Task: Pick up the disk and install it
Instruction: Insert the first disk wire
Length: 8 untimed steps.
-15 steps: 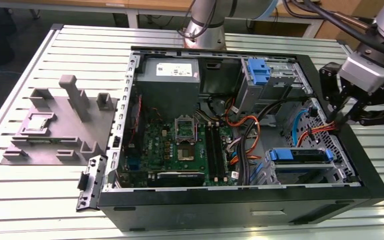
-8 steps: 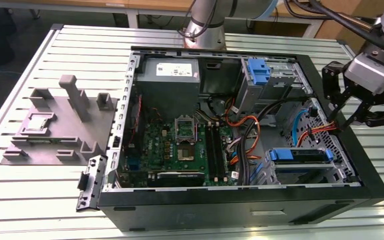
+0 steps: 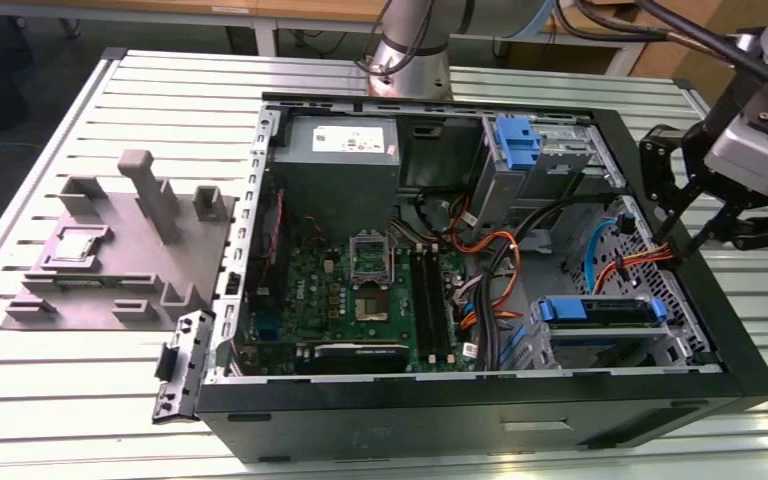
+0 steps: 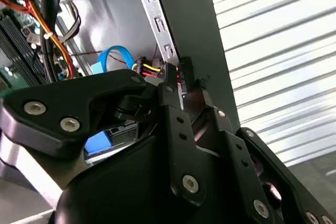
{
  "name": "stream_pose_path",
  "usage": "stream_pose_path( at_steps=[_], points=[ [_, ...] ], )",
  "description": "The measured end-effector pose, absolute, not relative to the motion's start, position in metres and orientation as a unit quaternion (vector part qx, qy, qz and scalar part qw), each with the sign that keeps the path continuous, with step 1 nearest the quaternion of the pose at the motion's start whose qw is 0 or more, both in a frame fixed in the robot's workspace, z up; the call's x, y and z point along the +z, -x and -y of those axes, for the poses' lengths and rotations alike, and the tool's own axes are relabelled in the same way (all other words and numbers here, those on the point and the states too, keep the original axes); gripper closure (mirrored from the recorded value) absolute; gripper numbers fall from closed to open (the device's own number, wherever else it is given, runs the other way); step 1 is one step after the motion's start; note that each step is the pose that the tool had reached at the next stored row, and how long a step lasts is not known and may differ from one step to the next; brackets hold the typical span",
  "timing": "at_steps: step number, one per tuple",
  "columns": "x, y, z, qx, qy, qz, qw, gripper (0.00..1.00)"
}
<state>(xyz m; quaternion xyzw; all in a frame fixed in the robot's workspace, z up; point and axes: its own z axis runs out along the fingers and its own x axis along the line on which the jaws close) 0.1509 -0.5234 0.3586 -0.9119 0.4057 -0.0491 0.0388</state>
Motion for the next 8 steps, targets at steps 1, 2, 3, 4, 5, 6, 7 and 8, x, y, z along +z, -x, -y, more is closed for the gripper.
stream_pose_path(
  at_steps=[1, 2, 3, 4, 5, 6, 7, 8],
  points=[
    [0.3584, -0.1509, 0.5234, -0.049, 0.915, -0.398, 0.039, 0.68],
    [0.3582, -0.1509, 0.5234, -0.050, 0.918, -0.392, 0.040, 0.68],
    [0.3581, -0.1510, 0.5234, -0.053, 0.919, -0.388, 0.040, 0.68],
    [0.3579, -0.1510, 0.5234, -0.057, 0.920, -0.386, 0.041, 0.68],
    [0.3577, -0.1509, 0.5235, -0.060, 0.920, -0.384, 0.042, 0.68],
    [0.3578, -0.1509, 0.5236, -0.063, 0.922, -0.381, 0.043, 0.68],
    [0.3577, -0.1509, 0.5237, -0.064, 0.923, -0.376, 0.044, 0.68],
    [0.3575, -0.1510, 0.5237, -0.064, 0.926, -0.369, 0.045, 0.68]
  ],
)
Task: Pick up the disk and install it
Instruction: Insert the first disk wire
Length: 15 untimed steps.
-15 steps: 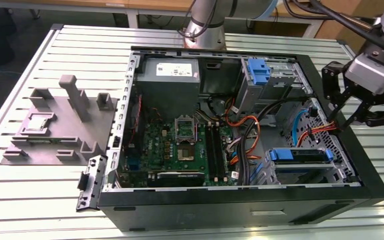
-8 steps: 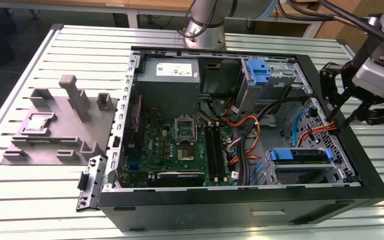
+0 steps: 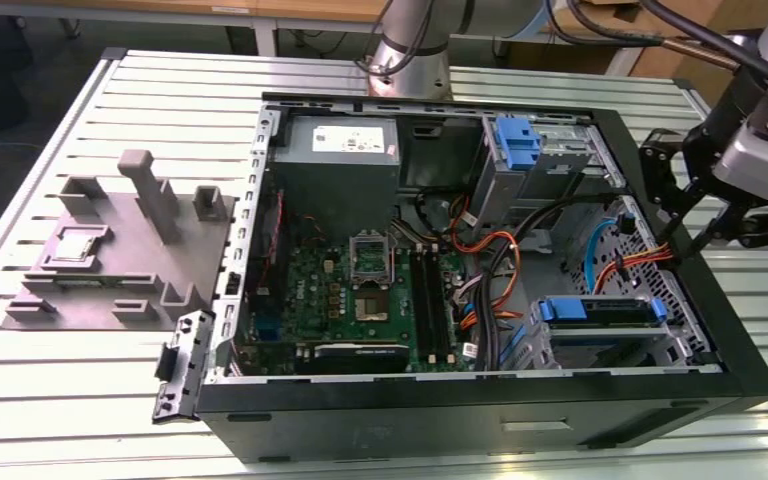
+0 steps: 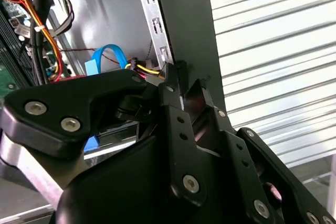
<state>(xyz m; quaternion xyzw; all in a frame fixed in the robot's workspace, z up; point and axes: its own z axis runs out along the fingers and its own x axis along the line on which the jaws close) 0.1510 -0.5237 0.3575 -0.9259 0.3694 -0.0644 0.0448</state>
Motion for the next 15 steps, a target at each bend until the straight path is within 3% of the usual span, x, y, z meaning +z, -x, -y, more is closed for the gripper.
stream_pose_path(
  at_steps=[15],
  points=[
    [0.3544, -0.1509, 0.5255, -0.062, 0.954, -0.290, 0.050, 0.68]
  ],
)
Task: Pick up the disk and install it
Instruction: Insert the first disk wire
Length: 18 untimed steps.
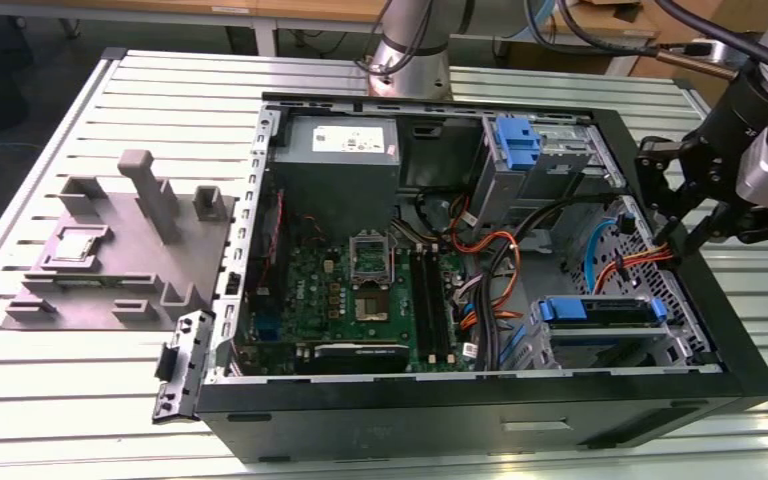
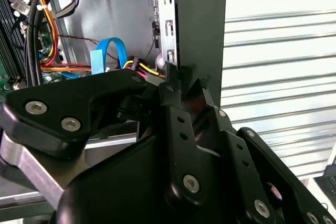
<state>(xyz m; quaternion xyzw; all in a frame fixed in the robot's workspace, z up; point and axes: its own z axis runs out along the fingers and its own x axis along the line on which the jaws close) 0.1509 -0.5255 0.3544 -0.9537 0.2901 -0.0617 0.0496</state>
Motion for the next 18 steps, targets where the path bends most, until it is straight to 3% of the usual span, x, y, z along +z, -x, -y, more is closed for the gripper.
stream_pose_path(
  at_steps=[18],
  points=[
    [0.3499, -0.1509, 0.5287, -0.066, 0.975, -0.206, 0.054, 0.68]
  ],
)
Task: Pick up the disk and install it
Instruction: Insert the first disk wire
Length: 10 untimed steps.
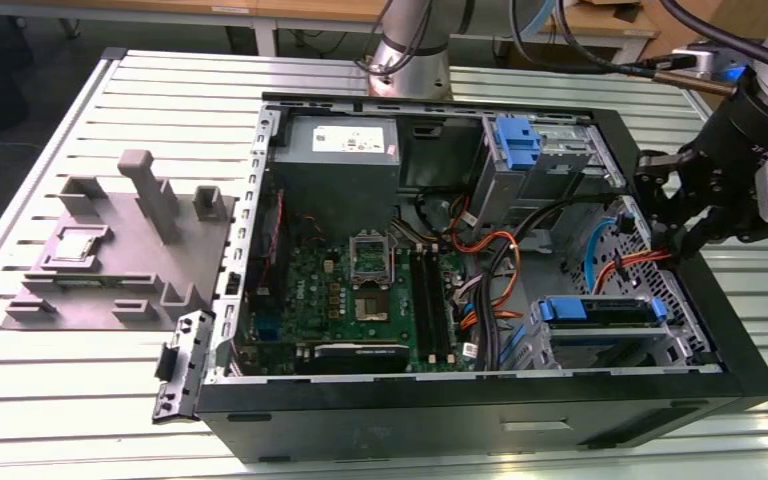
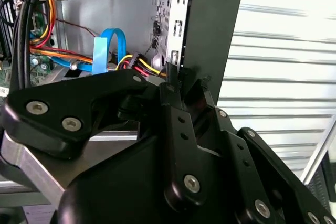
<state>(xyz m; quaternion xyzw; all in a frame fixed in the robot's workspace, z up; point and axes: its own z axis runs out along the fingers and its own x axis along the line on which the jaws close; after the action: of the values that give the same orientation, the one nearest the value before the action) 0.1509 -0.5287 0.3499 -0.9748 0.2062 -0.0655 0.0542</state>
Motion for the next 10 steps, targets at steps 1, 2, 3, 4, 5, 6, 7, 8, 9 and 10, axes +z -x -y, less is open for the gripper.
stream_pose_path(
  at_steps=[1, 2, 3, 4, 5, 6, 7, 8, 9, 10],
  points=[
    [0.3499, -0.1509, 0.5288, -0.065, 0.975, -0.203, 0.054, 0.68],
    [0.3498, -0.1508, 0.5288, -0.065, 0.976, -0.200, 0.054, 0.69],
    [0.3499, -0.1508, 0.5288, -0.065, 0.977, -0.198, 0.054, 0.69],
    [0.3499, -0.1509, 0.5288, -0.065, 0.977, -0.195, 0.054, 0.69],
    [0.3498, -0.1509, 0.5288, -0.065, 0.978, -0.191, 0.054, 0.76],
    [0.3498, -0.1509, 0.5289, -0.065, 0.979, -0.188, 0.054, 0.76],
    [0.3498, -0.1510, 0.5289, -0.065, 0.979, -0.185, 0.054, 0.76],
    [0.3499, -0.1510, 0.5289, -0.065, 0.980, -0.182, 0.054, 0.76],
    [0.3499, -0.1511, 0.5289, -0.065, 0.980, -0.180, 0.054, 0.76],
    [0.3502, -0.1511, 0.5289, -0.064, 0.980, -0.178, 0.054, 0.78]
  ],
)
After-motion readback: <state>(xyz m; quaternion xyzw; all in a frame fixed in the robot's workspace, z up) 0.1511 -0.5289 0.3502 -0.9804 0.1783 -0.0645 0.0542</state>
